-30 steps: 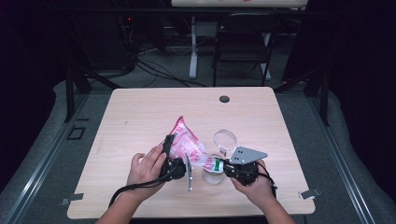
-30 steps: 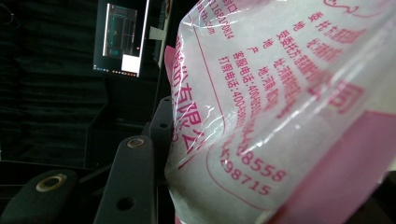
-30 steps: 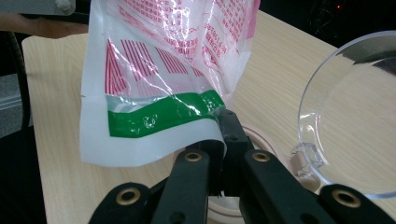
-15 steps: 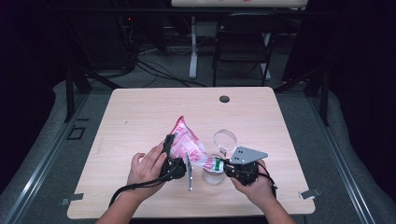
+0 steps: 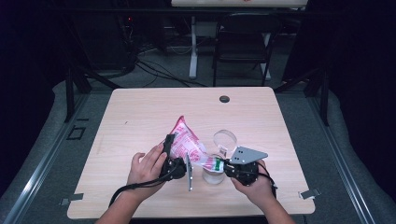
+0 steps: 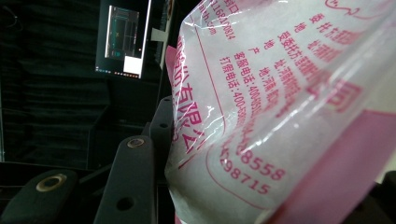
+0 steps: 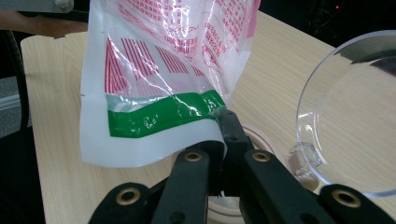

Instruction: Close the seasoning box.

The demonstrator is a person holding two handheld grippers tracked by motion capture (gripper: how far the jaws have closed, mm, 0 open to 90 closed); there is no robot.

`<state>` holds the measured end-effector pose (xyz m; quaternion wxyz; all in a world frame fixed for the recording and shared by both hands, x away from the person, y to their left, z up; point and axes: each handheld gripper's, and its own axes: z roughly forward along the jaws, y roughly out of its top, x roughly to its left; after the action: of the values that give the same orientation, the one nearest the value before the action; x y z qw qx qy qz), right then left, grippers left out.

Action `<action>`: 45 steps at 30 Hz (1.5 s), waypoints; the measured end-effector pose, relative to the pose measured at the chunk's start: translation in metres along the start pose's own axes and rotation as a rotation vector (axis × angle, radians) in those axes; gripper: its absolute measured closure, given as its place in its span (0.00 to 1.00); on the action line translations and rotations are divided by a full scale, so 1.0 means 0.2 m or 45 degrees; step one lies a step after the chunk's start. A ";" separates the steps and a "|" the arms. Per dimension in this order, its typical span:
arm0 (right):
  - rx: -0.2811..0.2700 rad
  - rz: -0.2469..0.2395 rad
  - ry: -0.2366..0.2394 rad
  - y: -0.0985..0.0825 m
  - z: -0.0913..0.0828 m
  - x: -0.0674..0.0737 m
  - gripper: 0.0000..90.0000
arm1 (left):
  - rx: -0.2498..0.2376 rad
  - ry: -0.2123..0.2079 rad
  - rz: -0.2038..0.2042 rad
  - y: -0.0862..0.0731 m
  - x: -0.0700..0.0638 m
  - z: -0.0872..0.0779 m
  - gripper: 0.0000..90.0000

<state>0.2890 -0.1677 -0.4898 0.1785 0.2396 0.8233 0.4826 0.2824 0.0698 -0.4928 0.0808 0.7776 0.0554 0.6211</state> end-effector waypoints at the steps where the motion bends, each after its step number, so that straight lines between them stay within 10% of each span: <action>1: 0.000 0.001 0.001 0.00 0.00 0.00 1.00 | 0.006 -0.002 0.001 0.00 0.00 0.00 0.66; 45: 0.001 0.001 -0.006 -0.01 0.00 0.00 1.00 | -0.013 0.023 0.009 0.02 0.02 0.00 0.66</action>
<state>0.2894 -0.1678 -0.4914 0.1802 0.2410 0.8231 0.4817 0.2833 0.0670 -0.4875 0.0823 0.7717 0.0502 0.6287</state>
